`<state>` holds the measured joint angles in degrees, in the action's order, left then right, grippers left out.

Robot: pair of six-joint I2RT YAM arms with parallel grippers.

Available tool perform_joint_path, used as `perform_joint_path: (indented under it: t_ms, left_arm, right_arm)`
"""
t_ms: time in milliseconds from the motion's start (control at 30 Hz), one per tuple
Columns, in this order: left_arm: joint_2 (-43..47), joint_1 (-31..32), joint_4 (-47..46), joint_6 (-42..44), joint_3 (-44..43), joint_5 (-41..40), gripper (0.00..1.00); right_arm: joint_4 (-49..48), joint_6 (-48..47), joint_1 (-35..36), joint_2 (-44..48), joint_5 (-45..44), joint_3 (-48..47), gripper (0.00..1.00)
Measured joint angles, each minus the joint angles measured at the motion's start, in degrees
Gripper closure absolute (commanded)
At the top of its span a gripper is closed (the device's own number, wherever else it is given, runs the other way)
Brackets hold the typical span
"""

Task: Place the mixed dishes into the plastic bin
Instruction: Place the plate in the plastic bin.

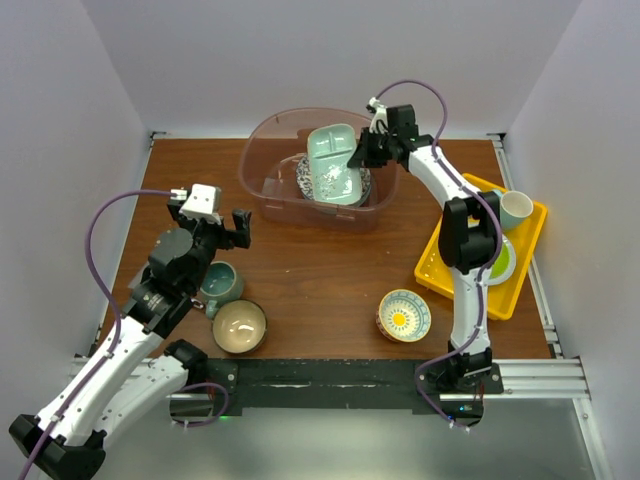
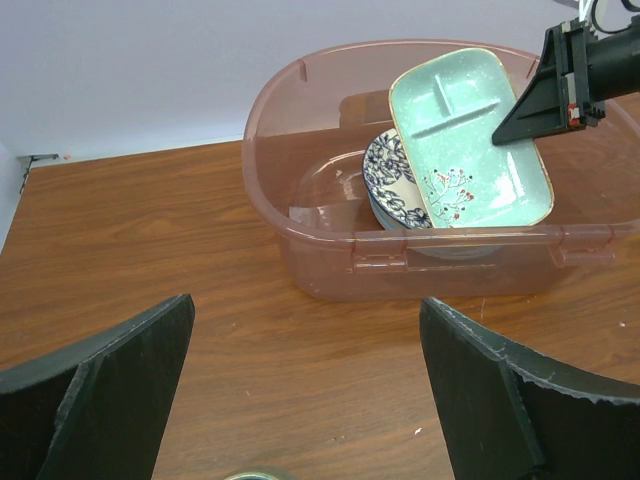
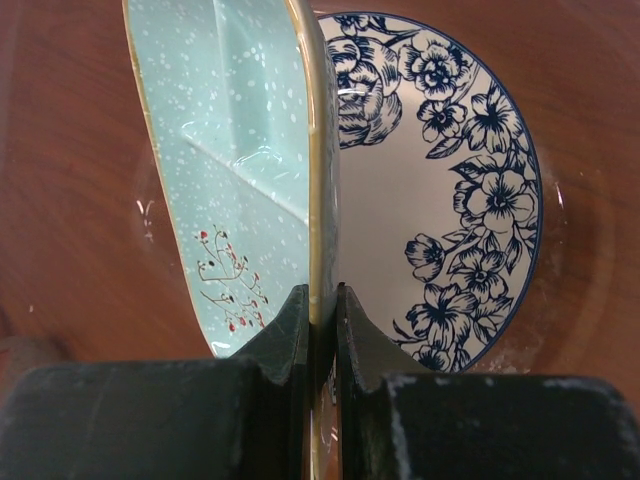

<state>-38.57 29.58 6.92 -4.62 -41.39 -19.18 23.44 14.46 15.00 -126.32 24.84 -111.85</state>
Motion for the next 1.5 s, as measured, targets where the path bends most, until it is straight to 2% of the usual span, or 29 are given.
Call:
perform_joint_path:
  t_ms: [133,1033,1500]
  left_arm:
    - [0.0,-0.1,0.0,0.1,0.0,-0.2,0.00]
    - [-0.8,-1.1,-0.3,1.0,0.0,-0.1,0.00]
    - [-0.8,-1.1,-0.4,1.0,0.0,-0.1,0.00]
  right_arm:
    - [0.2,0.5,0.0,-1.2,-0.1,-1.0,0.96]
    - [1.5,-0.7,0.0,-7.4,-7.8,-7.8,0.64]
    - [1.8,-4.4,0.1,-7.2,-9.3,-8.1,0.41]
